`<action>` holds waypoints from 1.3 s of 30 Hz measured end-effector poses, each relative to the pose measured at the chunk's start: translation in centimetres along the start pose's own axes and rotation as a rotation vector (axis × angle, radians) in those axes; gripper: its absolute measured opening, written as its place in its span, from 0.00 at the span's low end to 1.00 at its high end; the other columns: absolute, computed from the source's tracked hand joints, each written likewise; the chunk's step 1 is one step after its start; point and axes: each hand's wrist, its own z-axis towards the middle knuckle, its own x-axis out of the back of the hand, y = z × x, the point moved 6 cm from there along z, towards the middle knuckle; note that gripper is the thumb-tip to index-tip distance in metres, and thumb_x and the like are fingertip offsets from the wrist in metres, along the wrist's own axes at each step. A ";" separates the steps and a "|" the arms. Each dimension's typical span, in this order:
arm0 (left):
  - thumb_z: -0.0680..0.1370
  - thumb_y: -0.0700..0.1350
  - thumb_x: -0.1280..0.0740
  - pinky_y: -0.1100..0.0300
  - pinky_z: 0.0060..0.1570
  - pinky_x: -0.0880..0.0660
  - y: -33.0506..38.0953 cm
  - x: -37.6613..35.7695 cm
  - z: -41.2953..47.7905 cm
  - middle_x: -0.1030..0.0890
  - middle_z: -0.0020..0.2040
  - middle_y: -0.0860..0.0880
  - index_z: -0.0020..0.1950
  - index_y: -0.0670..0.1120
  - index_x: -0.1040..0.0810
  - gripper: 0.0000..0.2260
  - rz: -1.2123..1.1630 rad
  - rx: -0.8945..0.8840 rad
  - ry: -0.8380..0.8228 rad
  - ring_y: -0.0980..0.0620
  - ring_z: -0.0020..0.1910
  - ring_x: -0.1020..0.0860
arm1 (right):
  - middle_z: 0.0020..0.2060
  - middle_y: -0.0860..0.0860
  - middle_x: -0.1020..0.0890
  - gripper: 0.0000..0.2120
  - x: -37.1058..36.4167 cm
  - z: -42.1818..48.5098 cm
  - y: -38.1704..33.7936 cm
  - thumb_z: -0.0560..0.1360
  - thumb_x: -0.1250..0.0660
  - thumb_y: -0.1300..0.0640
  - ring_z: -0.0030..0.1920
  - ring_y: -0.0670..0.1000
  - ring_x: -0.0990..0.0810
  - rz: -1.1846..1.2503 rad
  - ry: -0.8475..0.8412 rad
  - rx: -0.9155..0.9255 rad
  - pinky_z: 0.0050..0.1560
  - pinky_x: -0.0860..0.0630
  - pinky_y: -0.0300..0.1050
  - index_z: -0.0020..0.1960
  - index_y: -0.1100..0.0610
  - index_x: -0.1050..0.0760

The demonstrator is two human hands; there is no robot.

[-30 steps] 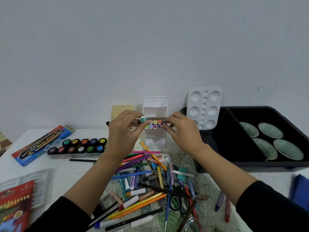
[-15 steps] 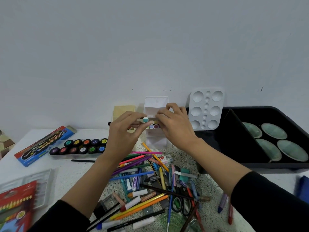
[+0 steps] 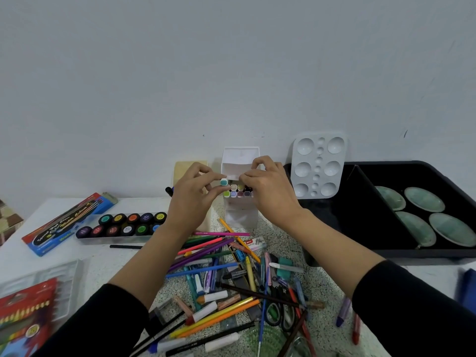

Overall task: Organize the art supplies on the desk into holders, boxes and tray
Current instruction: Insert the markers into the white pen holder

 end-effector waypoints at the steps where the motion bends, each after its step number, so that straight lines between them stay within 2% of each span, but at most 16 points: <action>1: 0.74 0.48 0.25 0.57 0.38 0.22 -0.2 -0.2 0.1 0.25 0.49 0.53 0.55 0.48 0.15 0.11 -0.003 0.005 -0.003 0.56 0.38 0.24 | 0.36 0.43 0.17 0.17 0.1 0.0 -0.1 0.72 0.47 0.53 0.54 0.56 0.26 0.008 -0.003 -0.002 0.46 0.41 0.46 0.40 0.55 0.19; 4: 0.74 0.49 0.25 0.54 0.41 0.21 -0.4 -0.4 0.1 0.25 0.51 0.53 0.57 0.49 0.16 0.13 -0.047 0.009 -0.024 0.55 0.43 0.22 | 0.37 0.43 0.17 0.17 0.0 -0.1 -0.1 0.72 0.47 0.53 0.55 0.55 0.28 0.008 -0.013 -0.005 0.45 0.38 0.47 0.41 0.55 0.19; 6: 0.74 0.52 0.25 0.56 0.46 0.21 -0.5 -0.5 -0.4 0.25 0.54 0.52 0.63 0.51 0.20 0.18 -0.140 0.050 -0.064 0.54 0.51 0.22 | 0.40 0.43 0.16 0.17 -0.2 -0.4 0.1 0.72 0.47 0.55 0.57 0.53 0.30 0.017 -0.025 -0.008 0.45 0.36 0.48 0.43 0.55 0.19; 10: 0.77 0.58 0.31 0.54 0.57 0.22 -1.8 -1.4 -1.0 0.24 0.63 0.55 0.72 0.56 0.33 0.25 -0.457 0.364 -0.115 0.56 0.60 0.22 | 0.42 0.44 0.16 0.11 -0.4 -0.8 0.3 0.73 0.42 0.61 0.59 0.54 0.30 0.008 -0.055 -0.009 0.46 0.35 0.48 0.45 0.55 0.20; 11: 0.77 0.60 0.33 0.54 0.57 0.22 -2.0 -1.6 -0.9 0.25 0.65 0.56 0.74 0.57 0.35 0.27 -0.464 0.409 -0.125 0.57 0.60 0.21 | 0.42 0.44 0.16 0.09 -0.4 -0.8 0.3 0.73 0.38 0.63 0.58 0.54 0.29 -0.014 -0.065 -0.007 0.46 0.38 0.47 0.45 0.56 0.20; 13: 0.78 0.61 0.36 0.60 0.52 0.24 -1.8 -2.2 -0.6 0.26 0.69 0.56 0.77 0.58 0.36 0.28 -0.475 0.408 -0.182 0.57 0.60 0.21 | 0.40 0.44 0.16 0.08 -0.7 -0.7 0.4 0.70 0.33 0.67 0.54 0.54 0.27 -0.035 -0.081 -0.010 0.46 0.42 0.45 0.44 0.56 0.20; 15: 0.79 0.59 0.38 0.68 0.47 0.27 -0.9 -2.5 -0.3 0.24 0.67 0.54 0.75 0.58 0.33 0.24 -0.502 0.354 -0.222 0.58 0.57 0.20 | 0.39 0.45 0.16 0.10 -0.9 -0.5 0.6 0.68 0.34 0.68 0.52 0.54 0.27 0.016 -0.101 -0.026 0.46 0.42 0.44 0.44 0.57 0.19; 17: 0.80 0.55 0.38 0.72 0.44 0.28 -0.5 -2.3 -0.2 0.20 0.64 0.55 0.71 0.56 0.29 0.19 -0.542 0.323 -0.208 0.58 0.56 0.19 | 0.37 0.47 0.17 0.11 -1.0 -0.2 0.7 0.68 0.38 0.66 0.51 0.55 0.27 0.101 -0.135 -0.045 0.44 0.35 0.48 0.44 0.59 0.19; 21: 0.81 0.48 0.35 0.70 0.41 0.26 -0.8 -2.1 -0.3 0.16 0.53 0.53 0.62 0.50 0.22 0.10 -0.510 0.333 -0.111 0.56 0.51 0.17 | 0.37 0.50 0.17 0.21 -0.9 0.4 0.3 0.70 0.50 0.55 0.49 0.56 0.26 0.142 -0.188 -0.023 0.42 0.33 0.48 0.44 0.60 0.19; 23: 0.80 0.47 0.32 0.66 0.40 0.25 -1.3 -2.2 -0.4 0.15 0.46 0.51 0.55 0.51 0.21 0.05 -0.508 0.370 -0.046 0.52 0.48 0.16 | 0.37 0.50 0.17 0.23 -1.0 0.4 0.1 0.70 0.51 0.53 0.48 0.57 0.25 0.137 -0.189 -0.012 0.42 0.30 0.49 0.44 0.61 0.18; 26: 0.78 0.48 0.29 0.59 0.43 0.21 -1.7 -2.5 -0.2 0.15 0.42 0.51 0.53 0.48 0.22 0.07 -0.455 0.377 0.000 0.52 0.45 0.16 | 0.37 0.50 0.17 0.20 -1.2 0.4 0.5 0.71 0.47 0.54 0.48 0.56 0.24 0.134 -0.176 -0.027 0.42 0.29 0.50 0.45 0.60 0.18; 29: 0.79 0.47 0.28 0.60 0.44 0.21 -1.4 -2.6 -0.2 0.16 0.42 0.50 0.54 0.45 0.23 0.09 -0.416 0.352 0.024 0.53 0.43 0.17 | 0.38 0.49 0.17 0.09 -1.4 0.4 0.9 0.70 0.36 0.64 0.48 0.56 0.25 0.116 -0.163 -0.041 0.43 0.30 0.49 0.45 0.59 0.18; 31: 0.79 0.47 0.29 0.64 0.40 0.23 -1.1 -2.5 -0.2 0.16 0.41 0.51 0.54 0.44 0.24 0.09 -0.396 0.338 0.044 0.55 0.40 0.17 | 0.36 0.49 0.17 0.10 -1.5 0.5 0.9 0.67 0.36 0.67 0.48 0.55 0.26 0.126 -0.158 -0.040 0.42 0.31 0.48 0.45 0.59 0.18; 34: 0.79 0.46 0.29 0.66 0.35 0.25 -0.9 -2.6 -0.3 0.18 0.41 0.49 0.53 0.43 0.24 0.08 -0.394 0.344 0.058 0.55 0.36 0.18 | 0.35 0.49 0.18 0.10 -1.1 0.6 0.8 0.68 0.37 0.63 0.47 0.55 0.25 0.149 -0.150 -0.039 0.42 0.35 0.46 0.43 0.59 0.18; 37: 0.78 0.46 0.27 0.60 0.36 0.21 -1.3 -2.5 -0.1 0.16 0.41 0.48 0.51 0.43 0.22 0.08 -0.434 0.381 0.050 0.50 0.37 0.17 | 0.36 0.48 0.17 0.10 -1.1 0.6 0.9 0.69 0.36 0.58 0.47 0.54 0.25 0.151 -0.157 -0.026 0.43 0.39 0.44 0.44 0.58 0.17; 39: 0.80 0.46 0.30 0.59 0.38 0.22 -2.0 -2.4 -0.1 0.15 0.39 0.50 0.48 0.45 0.19 0.05 -0.471 0.427 0.030 0.52 0.35 0.18 | 0.35 0.48 0.18 0.07 -1.0 0.5 1.0 0.69 0.34 0.58 0.46 0.54 0.25 0.158 -0.149 -0.024 0.42 0.39 0.44 0.43 0.58 0.18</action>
